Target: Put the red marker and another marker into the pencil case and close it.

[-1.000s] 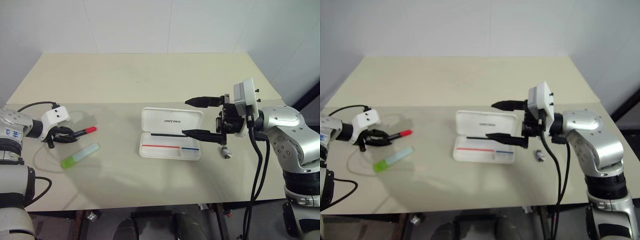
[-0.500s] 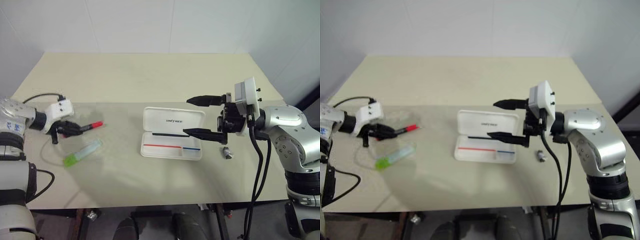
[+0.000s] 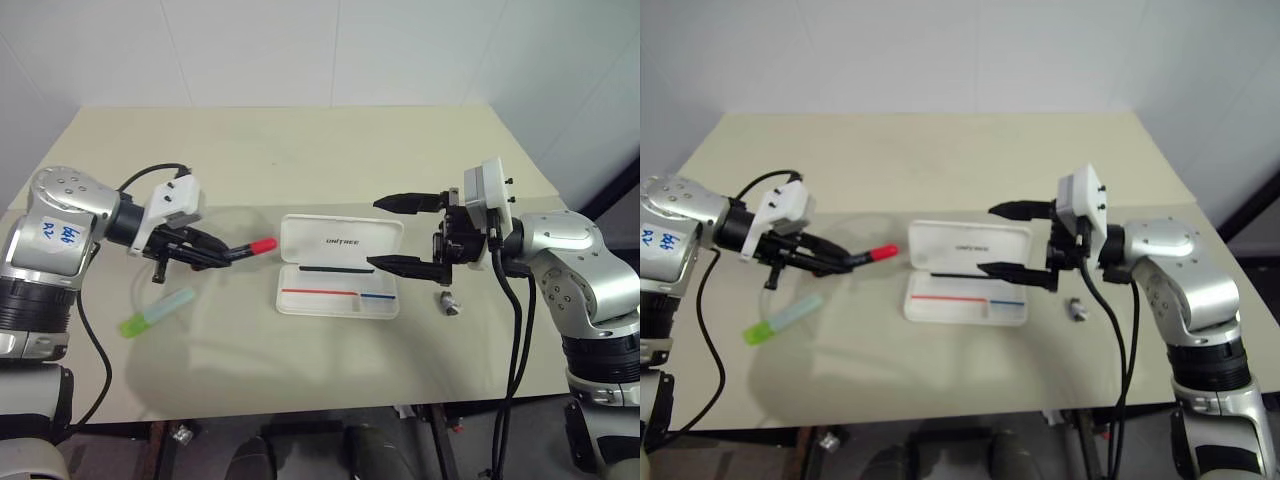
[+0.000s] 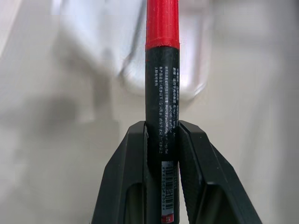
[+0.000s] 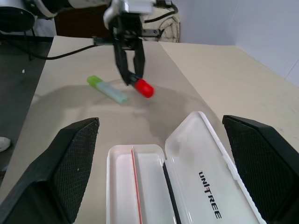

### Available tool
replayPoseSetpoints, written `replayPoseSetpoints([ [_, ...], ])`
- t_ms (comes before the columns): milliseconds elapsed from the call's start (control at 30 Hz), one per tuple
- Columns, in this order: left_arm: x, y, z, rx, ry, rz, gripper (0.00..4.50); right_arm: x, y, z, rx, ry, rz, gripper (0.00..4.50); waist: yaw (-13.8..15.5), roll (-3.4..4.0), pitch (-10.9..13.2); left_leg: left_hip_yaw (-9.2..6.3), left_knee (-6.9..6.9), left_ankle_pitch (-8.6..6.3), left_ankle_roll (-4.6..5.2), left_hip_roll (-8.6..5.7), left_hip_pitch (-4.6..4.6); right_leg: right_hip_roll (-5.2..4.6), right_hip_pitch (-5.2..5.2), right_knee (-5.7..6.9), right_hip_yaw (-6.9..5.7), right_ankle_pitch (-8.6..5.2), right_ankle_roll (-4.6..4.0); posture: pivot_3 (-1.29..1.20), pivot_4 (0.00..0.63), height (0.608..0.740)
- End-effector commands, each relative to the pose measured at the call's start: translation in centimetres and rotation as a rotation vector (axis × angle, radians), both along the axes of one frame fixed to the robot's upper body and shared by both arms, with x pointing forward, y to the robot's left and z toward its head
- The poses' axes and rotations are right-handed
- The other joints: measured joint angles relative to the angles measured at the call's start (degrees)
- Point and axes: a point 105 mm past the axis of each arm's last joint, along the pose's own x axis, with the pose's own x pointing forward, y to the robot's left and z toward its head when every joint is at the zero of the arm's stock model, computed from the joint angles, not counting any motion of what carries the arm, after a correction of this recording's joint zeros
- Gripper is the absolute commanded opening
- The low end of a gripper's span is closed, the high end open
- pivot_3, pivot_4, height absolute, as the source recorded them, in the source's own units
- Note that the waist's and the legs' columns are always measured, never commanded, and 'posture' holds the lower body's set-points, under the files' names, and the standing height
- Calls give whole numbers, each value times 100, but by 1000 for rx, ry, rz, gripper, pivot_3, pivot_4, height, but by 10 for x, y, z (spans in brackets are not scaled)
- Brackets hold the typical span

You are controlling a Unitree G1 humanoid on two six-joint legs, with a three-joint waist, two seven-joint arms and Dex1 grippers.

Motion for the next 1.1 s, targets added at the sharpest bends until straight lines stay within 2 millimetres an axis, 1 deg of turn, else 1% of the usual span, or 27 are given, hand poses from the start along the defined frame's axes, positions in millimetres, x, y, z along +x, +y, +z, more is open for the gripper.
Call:
replayPoseSetpoints([
  [33,0,-20,2,-13,-23,-34,562,-2,-4,9,0,-51,-9,4500,4,0,0,0,5,-1,1,-1,3,0,6,-2,2,2,3,0,150,740],
  [133,7,-33,-5,-14,-28,-36,562,-1,-7,6,-13,-71,-41,4500,8,0,0,1,12,-1,3,-4,4,0,11,-6,9,7,10,0,150,740],
  [233,22,-57,-15,-34,-41,-42,562,-1,-14,-2,-50,-97,-75,4500,63,-1,0,0,13,-1,3,-6,3,0,12,-7,11,8,12,0,150,740],
  [333,29,-74,-25,-26,-43,-66,562,-5,-21,-5,-56,-96,-94,4500,91,0,0,0,14,-3,7,-10,0,0,12,-14,16,9,15,0,150,740],
  [467,34,-89,-34,-17,-39,-97,562,-8,-31,-5,-47,-113,-152,4500,87,0,0,2,9,-5,10,-9,-3,2,7,-18,20,8,16,0,150,740],
  [633,40,-109,-47,19,-27,-141,562,-15,-46,-12,-76,-117,-233,4500,145,0,0,1,9,-5,10,-9,-3,3,8,-19,21,6,16,0,150,740],
  [700,45,-117,-53,38,-38,-147,562,-18,-48,-12,-67,-116,-261,4500,157,0,0,1,13,-5,10,-10,-4,3,10,-21,22,7,17,0,150,740],
  [800,51,-133,-55,13,-38,-149,562,-22,-48,-13,-49,-117,-289,4500,160,0,0,2,19,-5,11,-13,-4,2,11,-22,28,11,23,0,150,740],
  [933,54,-138,-62,30,-39,-168,562,-26,-45,-14,-32,-112,-303,4500,128,0,0,2,14,-6,11,-13,-3,3,10,-24,31,11,24,0,150,740],
  [1033,52,-146,-68,17,-13,-178,562,-28,-44,-15,-16,-113,-316,4500,143,0,0,1,7,-5,11,-13,0,3,11,-25,30,10,22,0,150,740],
  [1100,54,-144,-70,36,-21,-171,562,-29,-43,-14,-12,-112,-318,4500,153,0,0,1,9,-6,11,-13,-4,3,10,-29,30,10,23,0,150,740],
])
